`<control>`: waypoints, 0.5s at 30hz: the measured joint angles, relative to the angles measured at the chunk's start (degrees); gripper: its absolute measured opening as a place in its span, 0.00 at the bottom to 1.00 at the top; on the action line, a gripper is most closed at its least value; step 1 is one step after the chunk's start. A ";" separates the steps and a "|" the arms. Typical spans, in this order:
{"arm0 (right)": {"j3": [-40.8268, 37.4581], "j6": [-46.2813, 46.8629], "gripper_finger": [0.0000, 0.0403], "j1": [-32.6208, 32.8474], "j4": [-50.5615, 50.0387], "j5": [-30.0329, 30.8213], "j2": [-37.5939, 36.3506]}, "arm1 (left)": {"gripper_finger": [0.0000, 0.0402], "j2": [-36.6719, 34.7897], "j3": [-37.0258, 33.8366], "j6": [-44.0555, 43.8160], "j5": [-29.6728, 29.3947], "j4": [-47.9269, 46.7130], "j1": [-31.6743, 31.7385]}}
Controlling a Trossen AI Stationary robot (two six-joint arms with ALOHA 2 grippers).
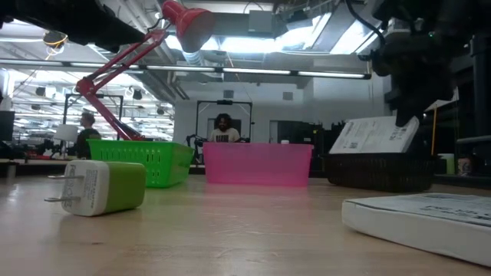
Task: Pick and place items into bin
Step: Put the top white card reader box into the black bin
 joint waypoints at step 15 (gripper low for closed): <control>0.00 0.03 0.20 -0.04 1.98 0.22 0.00 | 0.01 0.00 0.00 -0.01 0.02 0.00 0.00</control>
